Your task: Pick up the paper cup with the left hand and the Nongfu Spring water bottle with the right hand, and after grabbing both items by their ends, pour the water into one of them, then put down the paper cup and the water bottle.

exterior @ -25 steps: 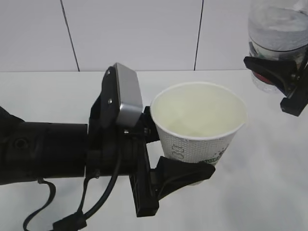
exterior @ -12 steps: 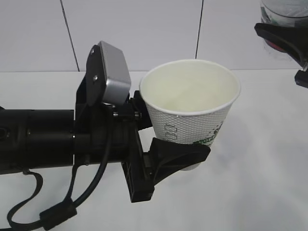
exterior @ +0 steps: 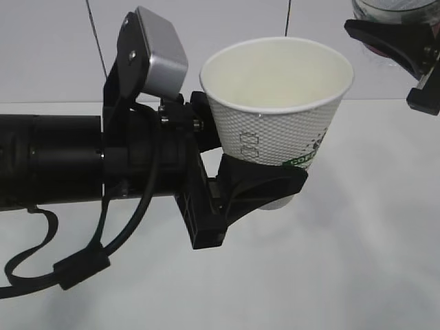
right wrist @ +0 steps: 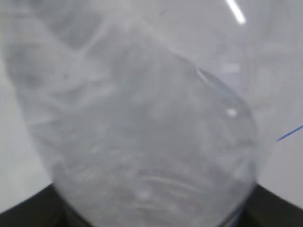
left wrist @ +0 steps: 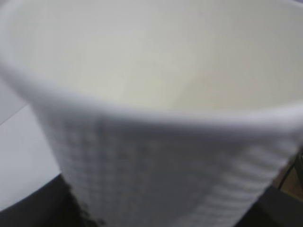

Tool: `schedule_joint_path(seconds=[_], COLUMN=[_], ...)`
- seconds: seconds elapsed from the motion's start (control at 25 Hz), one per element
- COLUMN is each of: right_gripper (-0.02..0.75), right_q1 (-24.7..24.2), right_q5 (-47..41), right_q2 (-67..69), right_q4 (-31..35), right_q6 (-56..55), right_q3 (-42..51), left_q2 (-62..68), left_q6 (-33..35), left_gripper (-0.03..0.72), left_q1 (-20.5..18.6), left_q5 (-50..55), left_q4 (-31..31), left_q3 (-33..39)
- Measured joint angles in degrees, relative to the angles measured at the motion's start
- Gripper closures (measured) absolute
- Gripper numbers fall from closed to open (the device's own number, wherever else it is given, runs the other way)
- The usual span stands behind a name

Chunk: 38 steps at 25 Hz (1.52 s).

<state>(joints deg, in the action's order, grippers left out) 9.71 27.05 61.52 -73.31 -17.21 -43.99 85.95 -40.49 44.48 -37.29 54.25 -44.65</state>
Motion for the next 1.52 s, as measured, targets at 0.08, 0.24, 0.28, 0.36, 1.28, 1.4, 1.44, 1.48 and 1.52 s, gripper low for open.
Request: schedule_joint_path(seconds=[0.08,0.24,0.28,0.36,1.28,1.4,1.44,1.48,1.52], right_gripper=[0.29,0.29,0.29,0.29,0.29,0.29,0.29,0.29,0.29], right_q1=[0.6,2.0,2.2,2.3,2.3,2.3,2.3,2.3,2.3], right_q5=[-0.2,-2.0,-2.3,-2.6,-7.8,-7.8,-7.8,-7.8,-7.8], right_q2=[0.0,0.0,0.0,0.0,0.0,0.0,0.0,0.0,0.0], right_q4=[-1.1,-2.5,-2.9,-3.7,-7.0,-7.0,-7.0,-7.0,-7.0], right_q6=[0.0,0.0,0.0,0.0,4.9,5.9,6.0,6.3,6.4], right_q3=[-0.6,-2.0,-2.2,-2.9,-5.4,-5.4,-5.6,-5.8,-6.1], left_q2=[0.0,-0.1,-0.2,-0.4,-0.5,-0.5,-0.5,-0.5,-0.5], left_q6=[-0.9,-2.4,-2.5,-2.7,-3.4,-3.6,-3.7,-3.7,-3.7], left_gripper=[0.16,0.16,0.16,0.16,0.16,0.16,0.16,0.16,0.16], left_q1=[0.0,0.0,0.0,0.0,0.0,0.0,0.0,0.0,0.0], left_q5=[0.2,0.7,0.7,0.7,-3.0,-3.1,-3.2,-3.2,-3.3], left_q4=[0.9,1.7,1.8,1.9,4.1,4.2,4.2,4.2,4.2], left_q3=[-0.2,-0.7,-0.7,-0.7,-0.7,-0.7,-0.7,-0.7,-0.7])
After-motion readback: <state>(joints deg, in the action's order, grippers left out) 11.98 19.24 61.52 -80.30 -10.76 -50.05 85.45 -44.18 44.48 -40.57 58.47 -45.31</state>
